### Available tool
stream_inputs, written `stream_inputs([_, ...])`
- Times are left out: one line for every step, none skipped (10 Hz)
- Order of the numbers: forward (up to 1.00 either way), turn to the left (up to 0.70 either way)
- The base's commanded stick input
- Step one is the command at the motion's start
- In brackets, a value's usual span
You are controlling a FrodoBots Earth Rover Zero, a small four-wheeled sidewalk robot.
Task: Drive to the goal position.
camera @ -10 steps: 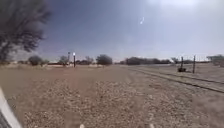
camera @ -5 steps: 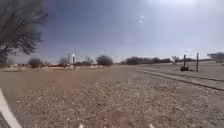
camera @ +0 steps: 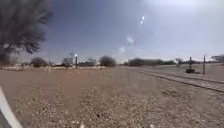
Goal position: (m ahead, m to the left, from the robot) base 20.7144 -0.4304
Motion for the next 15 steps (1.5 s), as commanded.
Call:
stream_inputs([0.70,0.00])
stream_inputs([0.70,0.00])
stream_inputs([0.70,0.00])
stream_inputs([0.70,0.00])
stream_inputs([0.70,0.00])
stream_inputs([0.70,0.00])
stream_inputs([0.70,0.00])
stream_inputs([0.70,0.00])
stream_inputs([0.70,0.00])
stream_inputs([0.70,0.00])
stream_inputs([0.70,0.00])
stream_inputs([0.70,0.00])
stream_inputs([0.70,0.00])
stream_inputs([0.70,0.00])
stream_inputs([0.70,0.00])
